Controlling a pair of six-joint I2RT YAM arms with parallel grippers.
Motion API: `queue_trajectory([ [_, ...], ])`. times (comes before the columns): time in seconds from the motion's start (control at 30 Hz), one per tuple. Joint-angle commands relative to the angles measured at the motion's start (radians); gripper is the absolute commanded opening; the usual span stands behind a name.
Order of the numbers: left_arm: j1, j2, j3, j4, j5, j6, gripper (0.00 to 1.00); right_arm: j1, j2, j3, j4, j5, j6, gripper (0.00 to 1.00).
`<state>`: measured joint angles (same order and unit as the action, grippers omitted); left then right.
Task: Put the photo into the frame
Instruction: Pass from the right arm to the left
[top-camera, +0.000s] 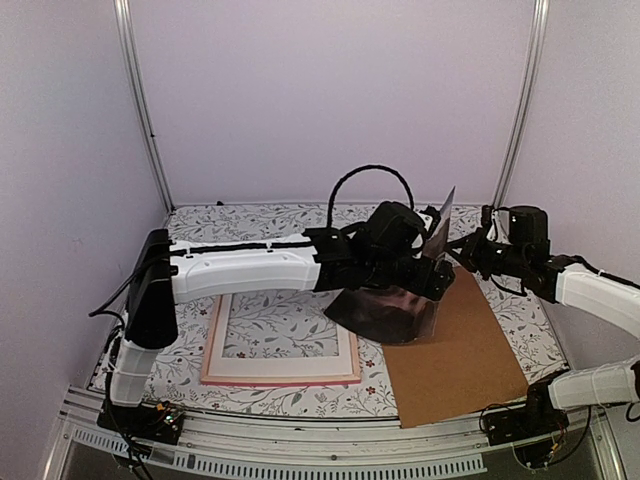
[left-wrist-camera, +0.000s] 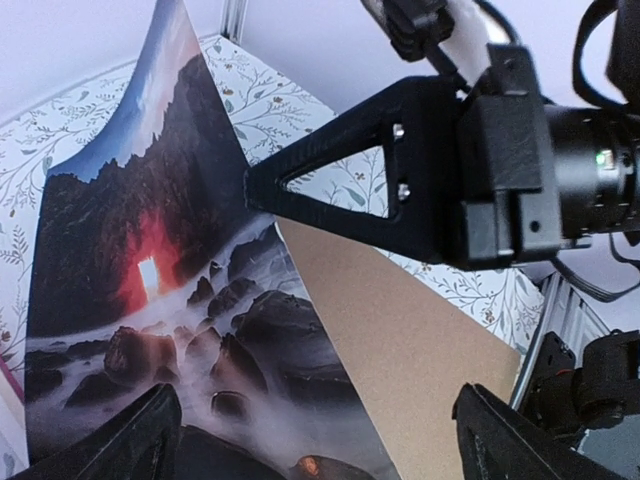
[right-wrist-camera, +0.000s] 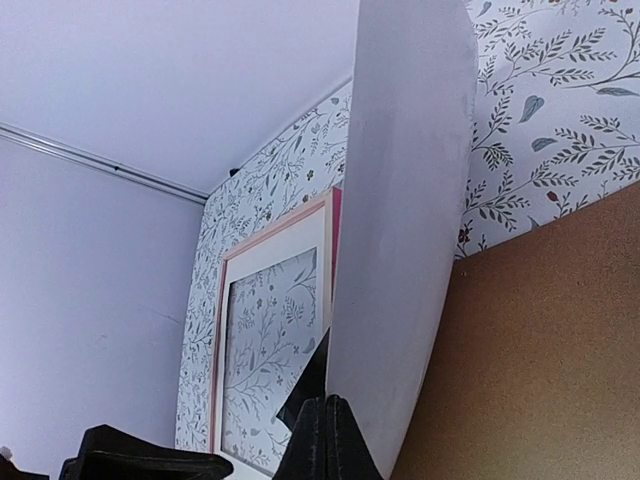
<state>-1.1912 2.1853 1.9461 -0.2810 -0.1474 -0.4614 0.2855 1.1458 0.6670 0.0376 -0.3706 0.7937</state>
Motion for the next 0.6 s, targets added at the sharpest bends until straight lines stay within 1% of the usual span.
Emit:
queue_trajectory([
  [0.0,-0.011,0.082,0.099,-0.083,-0.030,0.022,0.97,0.027,-0.004,0.035,0.013,0.038,0.019,0.00],
  [0.2,-0.021,0.169,0.204,-0.149,-0.101,0.044,0.92,0.053,0.001,0.042,0.008,0.057,0.015,0.00],
  [0.3,-0.024,0.206,0.260,-0.185,-0.135,0.048,0.88,0.063,0.011,0.042,0.012,0.062,0.016,0.00],
  [0.37,-0.024,0.215,0.270,-0.193,-0.156,0.053,0.85,0.069,0.016,0.040,0.014,0.066,0.019,0.00],
  [0.57,-0.024,0.215,0.267,-0.193,-0.176,0.071,0.69,0.078,0.019,0.041,0.012,0.085,0.015,0.00],
])
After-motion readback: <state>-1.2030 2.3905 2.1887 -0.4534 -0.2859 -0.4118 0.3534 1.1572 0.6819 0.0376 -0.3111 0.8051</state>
